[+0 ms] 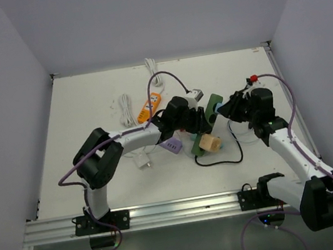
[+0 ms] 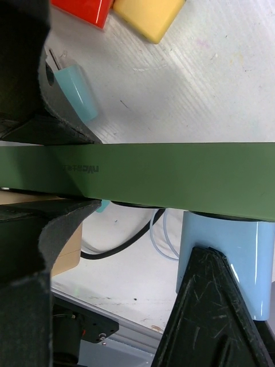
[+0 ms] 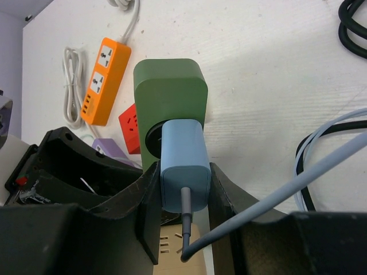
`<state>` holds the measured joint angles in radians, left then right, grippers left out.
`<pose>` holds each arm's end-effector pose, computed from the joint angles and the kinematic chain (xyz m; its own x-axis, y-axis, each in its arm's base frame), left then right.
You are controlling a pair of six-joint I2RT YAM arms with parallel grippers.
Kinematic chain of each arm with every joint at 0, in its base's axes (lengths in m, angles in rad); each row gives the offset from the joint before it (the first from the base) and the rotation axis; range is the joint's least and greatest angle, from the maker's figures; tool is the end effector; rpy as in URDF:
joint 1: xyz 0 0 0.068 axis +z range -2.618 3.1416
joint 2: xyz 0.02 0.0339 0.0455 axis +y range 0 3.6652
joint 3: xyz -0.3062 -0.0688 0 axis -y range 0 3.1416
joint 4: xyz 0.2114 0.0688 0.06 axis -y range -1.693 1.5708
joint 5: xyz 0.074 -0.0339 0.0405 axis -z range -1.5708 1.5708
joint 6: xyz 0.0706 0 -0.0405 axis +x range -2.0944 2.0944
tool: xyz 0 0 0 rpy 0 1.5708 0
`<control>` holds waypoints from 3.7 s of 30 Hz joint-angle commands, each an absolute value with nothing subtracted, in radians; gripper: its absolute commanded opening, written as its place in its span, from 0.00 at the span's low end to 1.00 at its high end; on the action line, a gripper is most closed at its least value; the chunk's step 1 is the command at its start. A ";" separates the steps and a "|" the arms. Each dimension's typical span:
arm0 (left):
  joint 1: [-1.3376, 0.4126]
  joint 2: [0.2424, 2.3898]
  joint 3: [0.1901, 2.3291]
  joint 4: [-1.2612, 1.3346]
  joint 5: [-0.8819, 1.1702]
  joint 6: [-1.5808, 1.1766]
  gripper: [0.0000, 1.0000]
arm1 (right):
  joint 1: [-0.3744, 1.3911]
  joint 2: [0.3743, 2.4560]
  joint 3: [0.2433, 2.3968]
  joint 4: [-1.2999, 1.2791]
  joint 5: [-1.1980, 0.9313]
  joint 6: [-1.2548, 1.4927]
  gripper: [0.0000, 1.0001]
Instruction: Pull the plug off the socket
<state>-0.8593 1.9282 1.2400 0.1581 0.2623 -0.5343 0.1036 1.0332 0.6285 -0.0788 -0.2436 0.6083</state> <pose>0.2807 -0.3537 0.2405 -0.7310 0.0947 -0.6757 0.5871 0.5919 -0.5522 0.2045 0.0384 0.2822 -0.5582 0.4996 -0.6625 0.0076 0.8015 0.5980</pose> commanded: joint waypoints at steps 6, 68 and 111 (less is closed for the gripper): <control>-0.766 1.911 1.120 0.432 0.374 -0.695 0.00 | 0.112 0.986 0.638 -0.092 -0.259 0.571 0.00; -0.684 1.890 1.154 0.419 0.477 -0.664 0.00 | 0.055 0.971 0.630 -0.088 -0.276 0.608 0.00; -0.721 1.773 1.157 0.270 0.400 -0.581 0.00 | -0.049 1.717 1.046 -0.057 -0.430 0.618 0.80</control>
<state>-0.7223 1.8175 1.0939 0.2218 0.4046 -0.5827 -0.0521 1.8290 1.0599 0.0029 -0.4305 0.6456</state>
